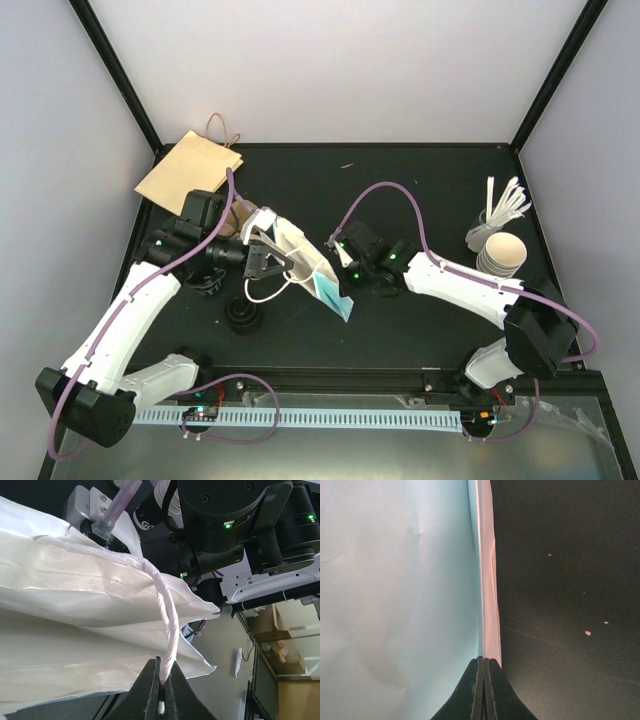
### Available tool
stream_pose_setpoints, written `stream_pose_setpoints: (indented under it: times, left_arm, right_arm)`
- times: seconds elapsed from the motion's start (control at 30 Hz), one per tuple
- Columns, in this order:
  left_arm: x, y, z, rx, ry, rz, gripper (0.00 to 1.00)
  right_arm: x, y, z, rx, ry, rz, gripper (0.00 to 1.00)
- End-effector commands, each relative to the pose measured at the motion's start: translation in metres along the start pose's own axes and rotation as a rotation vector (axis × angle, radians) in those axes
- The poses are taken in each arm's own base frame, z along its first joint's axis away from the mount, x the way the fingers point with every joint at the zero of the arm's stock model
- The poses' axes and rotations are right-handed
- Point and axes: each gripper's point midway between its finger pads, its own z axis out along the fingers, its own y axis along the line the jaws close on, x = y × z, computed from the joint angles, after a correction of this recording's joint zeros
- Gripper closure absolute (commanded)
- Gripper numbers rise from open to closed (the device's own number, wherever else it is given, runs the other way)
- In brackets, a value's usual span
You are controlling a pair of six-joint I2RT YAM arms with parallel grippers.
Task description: Pack the takeout coffee
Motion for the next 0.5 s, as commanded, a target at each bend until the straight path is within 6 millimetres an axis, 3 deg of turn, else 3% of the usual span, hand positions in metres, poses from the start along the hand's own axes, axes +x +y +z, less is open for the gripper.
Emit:
stream_pose_setpoints:
  times: [0.0, 0.27, 0.47]
  left_arm:
    - [-0.004, -0.012, -0.007, -0.003, -0.014, 0.044, 0.98]
    - [-0.015, -0.026, -0.022, -0.047, -0.073, 0.088, 0.98]
    - [-0.021, -0.021, -0.029, -0.111, -0.137, 0.097, 0.99]
  right_arm:
    - [-0.009, -0.001, -0.007, 0.009, -0.035, 0.000, 0.99]
    - [-0.008, -0.018, -0.029, 0.033, -0.094, 0.043, 0.99]
    - [0.002, -0.058, -0.052, 0.103, -0.160, 0.139, 0.99]
